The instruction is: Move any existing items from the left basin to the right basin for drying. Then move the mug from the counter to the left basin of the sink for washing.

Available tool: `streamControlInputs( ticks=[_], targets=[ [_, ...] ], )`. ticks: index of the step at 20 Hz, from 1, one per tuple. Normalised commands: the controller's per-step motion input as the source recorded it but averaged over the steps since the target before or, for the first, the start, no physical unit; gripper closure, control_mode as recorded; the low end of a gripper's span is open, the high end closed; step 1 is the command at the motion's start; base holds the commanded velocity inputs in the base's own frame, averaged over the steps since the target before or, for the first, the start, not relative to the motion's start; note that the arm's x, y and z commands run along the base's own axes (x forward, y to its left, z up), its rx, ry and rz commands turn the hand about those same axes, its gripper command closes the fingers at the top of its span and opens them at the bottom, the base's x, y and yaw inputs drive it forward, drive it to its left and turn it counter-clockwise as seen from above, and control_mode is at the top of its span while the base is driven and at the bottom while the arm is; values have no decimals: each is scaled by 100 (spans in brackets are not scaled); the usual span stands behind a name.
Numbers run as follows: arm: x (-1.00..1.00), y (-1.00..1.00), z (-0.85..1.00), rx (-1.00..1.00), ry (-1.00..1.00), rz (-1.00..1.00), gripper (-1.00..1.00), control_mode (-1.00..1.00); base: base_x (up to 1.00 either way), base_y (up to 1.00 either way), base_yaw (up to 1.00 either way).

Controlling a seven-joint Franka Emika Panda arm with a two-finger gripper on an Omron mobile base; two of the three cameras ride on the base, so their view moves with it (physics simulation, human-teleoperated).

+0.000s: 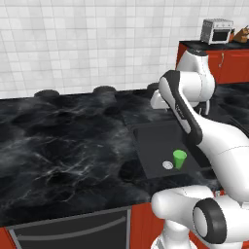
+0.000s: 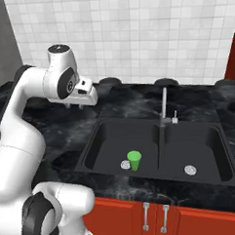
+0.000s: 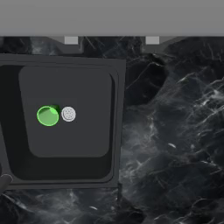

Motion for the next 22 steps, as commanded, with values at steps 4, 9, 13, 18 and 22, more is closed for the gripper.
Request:
streamControlInputs(
  ticks=[4,9,13,18,22],
  targets=[
    [0,0,0,0,0,0,-100,100,0,-2,0],
    [0,0,0,0,0,0,-100,100,0,-54,0],
    [0,0,0,0,0,0,-100,100,0,-66,0],
    [0,0,0,0,0,0,-100,100,0,-70,0],
    [0,0,0,0,0,0,-100,100,0,-76,-1]
  ],
)
